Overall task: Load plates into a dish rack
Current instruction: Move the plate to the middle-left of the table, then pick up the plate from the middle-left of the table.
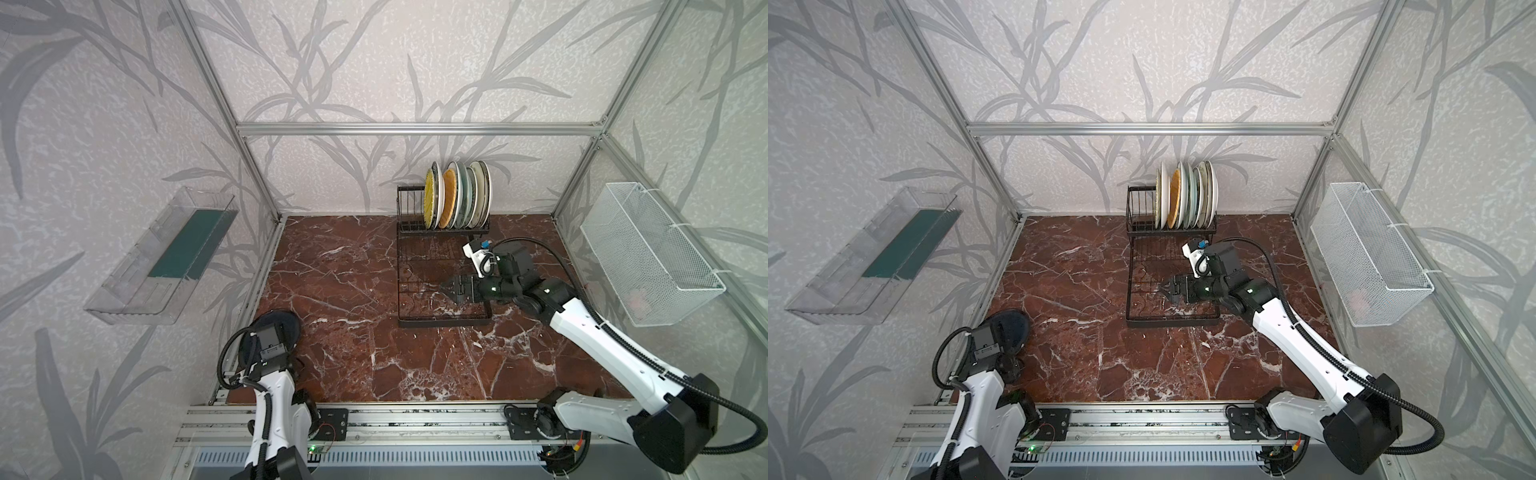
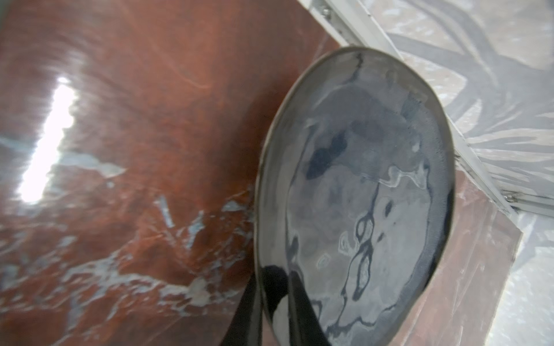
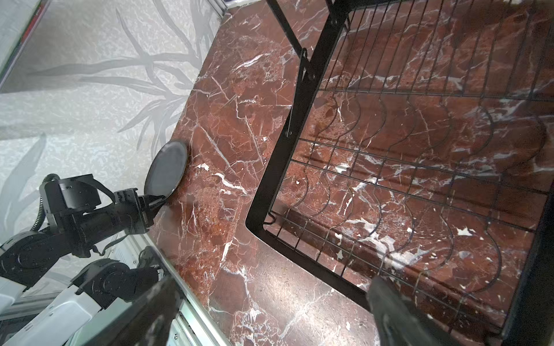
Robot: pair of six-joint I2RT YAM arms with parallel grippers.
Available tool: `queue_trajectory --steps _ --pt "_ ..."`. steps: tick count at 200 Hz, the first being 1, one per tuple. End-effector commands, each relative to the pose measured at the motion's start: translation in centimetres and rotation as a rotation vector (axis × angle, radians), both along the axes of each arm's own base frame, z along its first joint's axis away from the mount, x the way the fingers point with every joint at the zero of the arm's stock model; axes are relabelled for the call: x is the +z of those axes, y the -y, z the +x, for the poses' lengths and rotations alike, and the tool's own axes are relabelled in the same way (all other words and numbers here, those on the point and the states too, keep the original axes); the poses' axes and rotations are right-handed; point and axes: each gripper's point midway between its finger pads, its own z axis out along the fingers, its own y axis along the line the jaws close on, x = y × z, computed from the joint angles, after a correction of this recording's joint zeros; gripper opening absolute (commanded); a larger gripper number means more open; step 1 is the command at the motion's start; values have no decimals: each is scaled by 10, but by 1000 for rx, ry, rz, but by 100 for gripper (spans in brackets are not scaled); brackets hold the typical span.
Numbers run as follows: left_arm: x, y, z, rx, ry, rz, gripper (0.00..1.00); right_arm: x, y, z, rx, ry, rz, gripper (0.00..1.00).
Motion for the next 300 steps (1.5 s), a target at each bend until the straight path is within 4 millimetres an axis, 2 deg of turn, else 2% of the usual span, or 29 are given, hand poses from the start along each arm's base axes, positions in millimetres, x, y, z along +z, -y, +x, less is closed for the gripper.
queue_trajectory --steps 1,32,72,107,140,166,208,258,281,300 --pt "-3 2 5 -81 -16 12 9 8 1 -1 -3 19 40 99" --pt "-3 5 17 -165 7 23 0 5 2 0 -9 13 46 99" --pt "-7 16 45 -307 51 -16 0 1 1 1 -13 4 56 99" --pt "0 28 88 -479 113 -6 0 0 2 2 -24 3 59 99" --pt "13 48 135 -651 186 10 0 -1 3 1 -29 7 69 99" --pt "6 63 158 -725 211 -38 0 -4 5 -1 -37 9 69 99" --pt "-14 73 177 -743 266 -119 0 -2 13 -4 -55 23 68 99" --pt "-20 74 181 -739 260 -144 18 3 23 -7 -79 47 63 99" --pt "-21 73 185 -731 279 -151 24 3 26 -7 -87 50 64 99" --pt "-21 74 190 -729 308 -167 25 3 27 -7 -91 47 66 99"
